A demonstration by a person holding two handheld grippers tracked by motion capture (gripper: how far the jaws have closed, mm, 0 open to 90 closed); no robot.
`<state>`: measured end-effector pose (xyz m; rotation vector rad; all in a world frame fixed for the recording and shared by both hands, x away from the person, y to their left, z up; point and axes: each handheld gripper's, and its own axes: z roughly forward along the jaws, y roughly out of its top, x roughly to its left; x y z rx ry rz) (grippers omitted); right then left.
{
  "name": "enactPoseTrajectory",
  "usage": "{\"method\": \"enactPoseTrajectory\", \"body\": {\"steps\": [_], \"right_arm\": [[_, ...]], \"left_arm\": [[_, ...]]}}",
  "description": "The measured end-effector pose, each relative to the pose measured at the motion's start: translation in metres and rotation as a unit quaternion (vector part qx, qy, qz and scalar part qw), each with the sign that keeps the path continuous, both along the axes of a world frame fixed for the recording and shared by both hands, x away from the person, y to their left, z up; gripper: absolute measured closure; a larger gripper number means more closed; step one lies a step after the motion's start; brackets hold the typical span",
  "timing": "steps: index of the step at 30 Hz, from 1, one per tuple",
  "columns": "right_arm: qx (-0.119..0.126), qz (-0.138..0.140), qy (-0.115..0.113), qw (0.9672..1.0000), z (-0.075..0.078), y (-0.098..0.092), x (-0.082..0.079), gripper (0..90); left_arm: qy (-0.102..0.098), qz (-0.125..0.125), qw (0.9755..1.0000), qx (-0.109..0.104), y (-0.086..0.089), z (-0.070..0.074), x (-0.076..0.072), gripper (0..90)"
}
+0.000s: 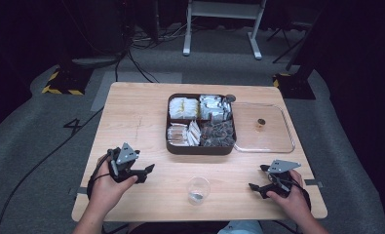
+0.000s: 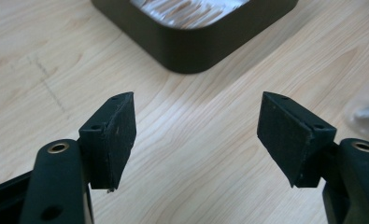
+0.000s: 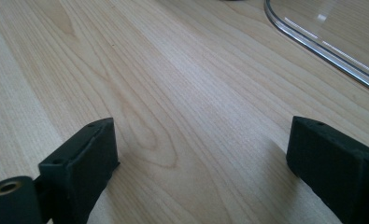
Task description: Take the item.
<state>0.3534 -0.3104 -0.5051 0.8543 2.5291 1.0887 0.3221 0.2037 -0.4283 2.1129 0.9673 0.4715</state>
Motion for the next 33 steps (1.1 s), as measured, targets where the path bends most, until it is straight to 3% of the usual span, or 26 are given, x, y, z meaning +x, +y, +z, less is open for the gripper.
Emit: {"method": "enactPoseTrajectory", "body": {"steps": [10, 24, 28, 33], "right_arm": [[0.000, 0.000, 0.000, 1.0000, 0.000, 0.000, 0.000, 9.0], [0.000, 0.000, 0.000, 1.0000, 0.000, 0.000, 0.000, 9.0], [0.000, 0.000, 0.000, 1.0000, 0.000, 0.000, 0.000, 9.0], [0.000, 0.000, 0.000, 1.0000, 0.000, 0.000, 0.000, 9.0]], "left_arm": [[0.032, 0.036, 0.9989, 0.005, 0.023, -0.030, -0.001, 28.6], [0.090, 0.073, 0.9924, 0.042, 0.043, -0.057, -0.002, 27.0], [0.095, 0.084, 0.9908, 0.048, 0.048, -0.063, -0.002, 25.6], [0.082, 0.093, 0.9917, 0.033, 0.054, -0.070, 0.000, 16.8]]}}
